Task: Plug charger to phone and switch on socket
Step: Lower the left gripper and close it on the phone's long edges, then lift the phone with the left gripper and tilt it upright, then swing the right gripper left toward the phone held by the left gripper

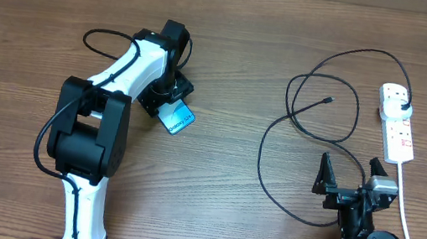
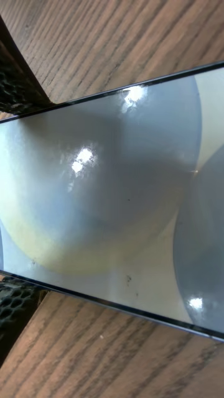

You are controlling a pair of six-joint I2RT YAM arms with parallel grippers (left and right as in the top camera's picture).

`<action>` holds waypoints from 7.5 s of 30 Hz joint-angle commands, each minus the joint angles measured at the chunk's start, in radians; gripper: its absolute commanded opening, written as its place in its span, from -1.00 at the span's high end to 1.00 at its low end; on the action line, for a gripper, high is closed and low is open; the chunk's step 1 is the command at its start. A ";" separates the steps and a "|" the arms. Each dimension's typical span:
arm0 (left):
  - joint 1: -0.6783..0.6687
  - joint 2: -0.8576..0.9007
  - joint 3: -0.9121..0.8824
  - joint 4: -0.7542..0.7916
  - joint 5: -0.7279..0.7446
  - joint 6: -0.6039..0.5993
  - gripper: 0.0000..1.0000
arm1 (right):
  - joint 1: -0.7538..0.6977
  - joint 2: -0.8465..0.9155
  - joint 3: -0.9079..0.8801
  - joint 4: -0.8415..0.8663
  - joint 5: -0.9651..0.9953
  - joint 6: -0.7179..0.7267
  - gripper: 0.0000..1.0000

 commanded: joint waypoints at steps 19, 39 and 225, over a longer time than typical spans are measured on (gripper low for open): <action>0.003 0.031 0.001 -0.025 0.005 0.330 -0.56 | -0.003 -0.009 -0.010 0.006 0.006 -0.005 -1.00; 0.005 0.030 0.139 -0.245 0.057 0.363 -0.35 | -0.003 -0.009 -0.010 0.006 0.006 -0.005 -1.00; 0.005 0.030 0.346 -0.611 0.560 0.443 -0.04 | 0.223 0.728 0.500 -0.231 -0.412 0.939 -0.99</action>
